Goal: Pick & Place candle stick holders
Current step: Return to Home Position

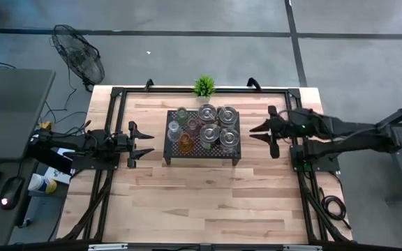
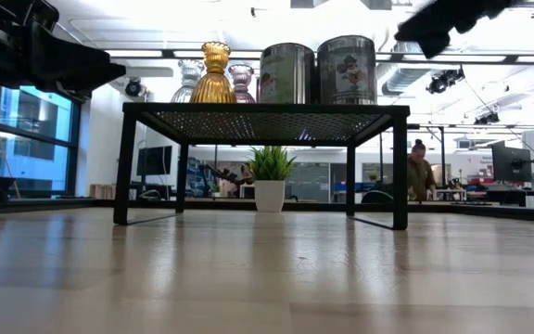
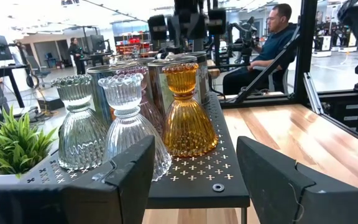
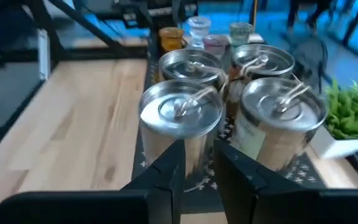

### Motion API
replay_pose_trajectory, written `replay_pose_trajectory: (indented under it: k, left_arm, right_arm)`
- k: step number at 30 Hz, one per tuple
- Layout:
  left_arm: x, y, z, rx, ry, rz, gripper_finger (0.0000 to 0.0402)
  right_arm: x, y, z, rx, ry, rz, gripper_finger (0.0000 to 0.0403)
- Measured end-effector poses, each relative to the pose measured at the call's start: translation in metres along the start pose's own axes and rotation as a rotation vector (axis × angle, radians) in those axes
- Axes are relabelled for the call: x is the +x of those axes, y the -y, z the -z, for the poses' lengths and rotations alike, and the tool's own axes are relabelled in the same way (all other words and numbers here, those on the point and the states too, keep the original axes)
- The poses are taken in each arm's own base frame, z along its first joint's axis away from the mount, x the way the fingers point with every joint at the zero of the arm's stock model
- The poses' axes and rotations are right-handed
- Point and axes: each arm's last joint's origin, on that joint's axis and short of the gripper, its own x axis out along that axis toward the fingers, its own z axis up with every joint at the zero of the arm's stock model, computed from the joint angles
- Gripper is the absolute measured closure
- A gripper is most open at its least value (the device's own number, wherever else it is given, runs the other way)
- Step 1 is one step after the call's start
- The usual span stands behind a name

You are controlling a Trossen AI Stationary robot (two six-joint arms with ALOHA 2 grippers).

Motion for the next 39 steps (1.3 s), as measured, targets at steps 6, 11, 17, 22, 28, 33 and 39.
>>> replay_pose_trajectory:
  k: [6,11,17,22,28,33,39]
  left_arm:
    - [0.000,0.000,0.000,0.000,0.000,0.000,0.0179]
    - [0.000,0.000,0.000,0.000,0.000,0.000,0.0179]
    - [0.000,0.000,0.000,0.000,0.000,0.000,0.0179]
    - [0.000,0.000,0.000,0.000,0.000,0.000,0.0179]
    - [0.000,0.000,0.000,0.000,0.000,0.002,0.0179]
    - [0.000,0.000,0.000,0.000,0.000,0.002,0.0179]
    - [0.000,0.000,0.000,0.000,0.000,0.002,0.0179]
  right_arm:
    - [-0.002,0.001,0.050,0.046,0.234,0.021,0.0329]
    - [0.001,0.001,0.082,0.056,0.360,0.021,0.0329]
    - [0.008,0.001,0.115,0.028,0.528,0.030,0.0329]
    - [0.009,0.003,0.120,-0.003,0.550,0.049,0.0329]
    - [0.009,0.002,0.126,-0.013,0.510,0.040,0.0329]
    - [0.001,-0.001,0.120,-0.043,0.589,0.011,0.0329]
    - [-0.008,-0.007,0.118,-0.107,0.651,-0.016,0.0329]
